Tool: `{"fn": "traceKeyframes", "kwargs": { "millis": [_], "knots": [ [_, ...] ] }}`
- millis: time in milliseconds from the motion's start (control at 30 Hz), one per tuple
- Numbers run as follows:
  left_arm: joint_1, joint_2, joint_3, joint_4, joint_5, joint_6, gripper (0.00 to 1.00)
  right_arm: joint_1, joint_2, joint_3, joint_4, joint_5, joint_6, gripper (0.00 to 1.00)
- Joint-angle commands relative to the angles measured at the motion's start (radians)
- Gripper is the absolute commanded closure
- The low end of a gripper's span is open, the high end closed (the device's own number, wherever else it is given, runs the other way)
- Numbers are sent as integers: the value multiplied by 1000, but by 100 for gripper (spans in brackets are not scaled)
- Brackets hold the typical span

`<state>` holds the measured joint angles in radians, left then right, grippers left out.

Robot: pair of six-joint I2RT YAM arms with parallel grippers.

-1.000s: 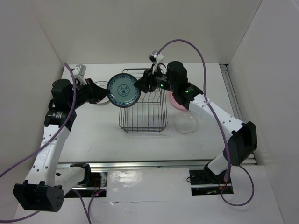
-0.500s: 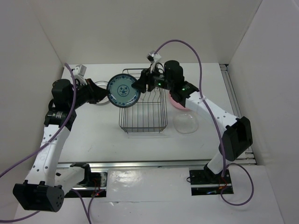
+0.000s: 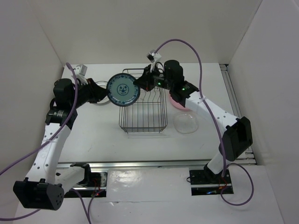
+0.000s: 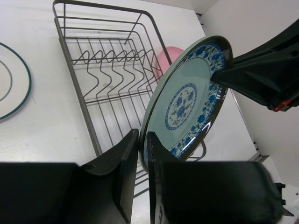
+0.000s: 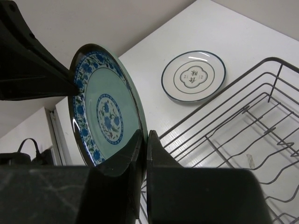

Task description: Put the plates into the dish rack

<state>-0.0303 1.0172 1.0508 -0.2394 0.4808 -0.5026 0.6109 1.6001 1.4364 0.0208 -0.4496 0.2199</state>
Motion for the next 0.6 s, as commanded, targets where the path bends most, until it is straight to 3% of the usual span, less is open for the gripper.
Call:
{"fn": "traceKeyframes", "kwargs": {
  "millis": [0, 100, 133, 200, 233, 300, 333, 433, 567],
  "knots": [
    [-2, 7, 12, 32, -44, -39, 72, 10, -18, 50, 24, 63, -10, 100],
    [7, 7, 12, 2, -120, -63, 26, 21, -19, 50, -30, 239, -19, 100],
    [18, -3, 3, 2, -163, -76, 0, 21, -19, 59, -47, 384, -19, 100],
    [42, -28, -6, -18, -224, -112, 0, 21, -9, 91, -99, 551, -10, 100],
    [52, -46, -18, -43, -308, -128, 0, 21, -9, 102, -117, 721, -1, 100],
    [79, -46, -18, -78, -378, -145, 0, 21, 0, 102, -153, 855, 9, 100],
    [89, -46, -18, -119, -415, -155, 0, 33, 0, 116, -168, 1022, 21, 100],
    [98, 24, 29, -204, -473, -166, 0, 33, 53, 175, -266, 1309, 48, 100],
    [122, 92, 58, -262, -435, -157, 0, 33, 148, 297, -432, 1486, 70, 100]
  ]
}}
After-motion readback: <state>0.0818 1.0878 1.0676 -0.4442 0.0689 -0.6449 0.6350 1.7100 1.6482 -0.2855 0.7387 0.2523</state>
